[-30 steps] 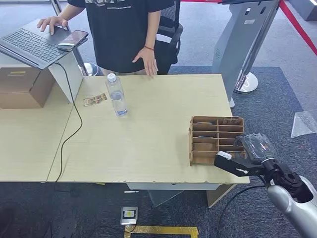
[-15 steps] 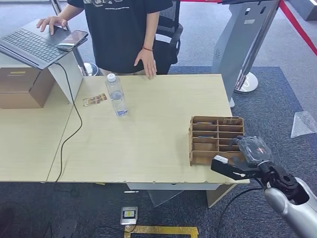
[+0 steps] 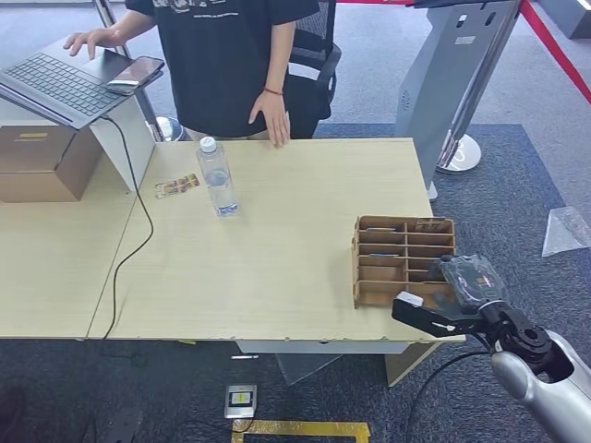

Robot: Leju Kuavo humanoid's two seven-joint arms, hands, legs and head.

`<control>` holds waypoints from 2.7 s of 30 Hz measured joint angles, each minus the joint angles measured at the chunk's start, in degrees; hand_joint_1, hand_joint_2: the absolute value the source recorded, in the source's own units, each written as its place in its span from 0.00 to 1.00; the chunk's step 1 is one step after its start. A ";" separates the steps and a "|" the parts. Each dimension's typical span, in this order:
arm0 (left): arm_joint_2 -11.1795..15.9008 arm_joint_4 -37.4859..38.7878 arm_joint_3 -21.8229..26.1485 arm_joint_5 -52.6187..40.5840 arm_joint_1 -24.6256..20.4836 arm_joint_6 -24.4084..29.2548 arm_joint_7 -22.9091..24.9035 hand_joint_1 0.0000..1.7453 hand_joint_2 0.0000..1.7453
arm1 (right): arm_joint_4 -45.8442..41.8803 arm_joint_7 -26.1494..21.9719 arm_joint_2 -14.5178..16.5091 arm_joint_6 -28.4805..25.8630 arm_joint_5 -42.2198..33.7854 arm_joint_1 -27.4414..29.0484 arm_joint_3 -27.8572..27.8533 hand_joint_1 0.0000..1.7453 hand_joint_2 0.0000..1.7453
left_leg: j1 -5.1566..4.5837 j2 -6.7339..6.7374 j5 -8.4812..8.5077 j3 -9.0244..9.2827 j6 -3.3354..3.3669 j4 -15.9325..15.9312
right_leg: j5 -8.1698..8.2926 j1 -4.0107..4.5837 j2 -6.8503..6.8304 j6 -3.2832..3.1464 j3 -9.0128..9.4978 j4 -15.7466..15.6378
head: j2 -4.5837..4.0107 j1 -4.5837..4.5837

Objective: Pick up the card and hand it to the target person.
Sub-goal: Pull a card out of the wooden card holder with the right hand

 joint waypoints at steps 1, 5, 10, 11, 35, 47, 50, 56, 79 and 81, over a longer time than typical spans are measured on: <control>0.00 0.00 0.00 0.00 0.00 0.00 0.00 0.00 1.00 | 0.03 0.04 0.00 -0.09 -0.15 -0.01 -0.05 0.48 1.00 | 0.00 0.00 0.00 0.00 0.00 0.00 | 0.00 0.00 0.00 0.00 0.00 0.00 | 0.00 0.00; 0.00 0.00 -0.02 0.08 0.00 0.00 0.00 0.00 1.00 | 0.21 0.04 0.00 -0.58 -1.06 -0.14 -0.80 0.49 1.00 | 0.00 0.00 0.00 0.00 0.00 0.00 | 0.00 0.00 0.00 0.00 0.00 0.00 | 0.00 0.00; 0.00 0.00 -0.01 0.10 0.01 0.00 -0.08 0.00 1.00 | 0.26 0.05 0.00 -0.64 -1.39 -0.21 -1.79 0.49 1.00 | 0.00 0.00 0.00 0.01 0.00 0.00 | 0.00 0.00 0.00 0.00 0.00 0.00 | 0.00 -0.01; 0.00 0.00 -0.01 0.07 0.01 -0.01 -0.14 0.00 1.00 | 0.27 0.20 0.00 -0.63 -1.35 -0.20 -1.94 0.50 1.00 | 0.00 0.00 0.00 0.02 0.00 0.00 | 0.00 0.00 0.00 0.00 0.00 0.00 | 0.00 -0.01; 0.07 0.00 -0.04 0.15 0.01 -0.09 -0.60 0.00 1.00 | 0.27 1.99 -0.13 -0.08 2.51 0.72 -3.28 0.60 1.00 | 0.00 0.01 0.00 0.02 0.00 0.00 | 0.00 0.00 0.01 0.00 -0.01 0.00 | 0.00 0.00; 0.07 0.00 -0.04 0.17 0.01 -0.09 -0.61 0.00 1.00 | 0.27 1.78 -0.11 -0.04 2.54 0.81 -3.16 0.63 1.00 | 0.00 0.01 0.00 0.02 0.00 0.00 | 0.00 0.00 0.01 0.00 0.00 0.00 | 0.00 0.00; 0.07 0.00 -0.04 0.17 0.01 -0.09 -0.60 0.00 1.00 | 0.27 1.78 -0.13 -0.04 2.54 0.89 -3.15 0.69 1.00 | 0.00 0.01 0.00 0.02 0.00 0.00 | 0.00 0.00 0.01 0.00 0.00 0.00 | 0.00 0.00; 0.07 0.00 -0.04 0.40 0.01 -0.09 -0.61 0.00 1.00 | 0.19 2.09 -0.13 -0.02 2.74 1.09 -3.14 0.76 1.00 | 0.00 0.01 0.00 0.02 0.00 0.00 | 0.00 0.00 0.01 0.00 0.00 0.00 | 0.00 0.00; 0.08 0.00 -0.04 0.50 0.02 -0.07 -0.80 0.00 1.00 | -2.09 2.14 -1.19 3.05 0.82 0.56 -4.86 0.76 1.00 | 0.00 0.01 0.00 0.03 0.00 0.00 | 0.00 0.01 0.01 0.00 0.00 0.00 | 0.00 0.00; 0.09 0.00 -0.04 0.51 0.03 -0.07 -0.81 0.00 1.00 | -2.72 2.27 -1.55 3.47 -0.24 0.40 -5.50 0.76 1.00 | 0.00 0.01 0.00 0.03 0.00 0.00 | 0.00 0.01 0.01 0.00 0.00 0.00 | 0.00 0.00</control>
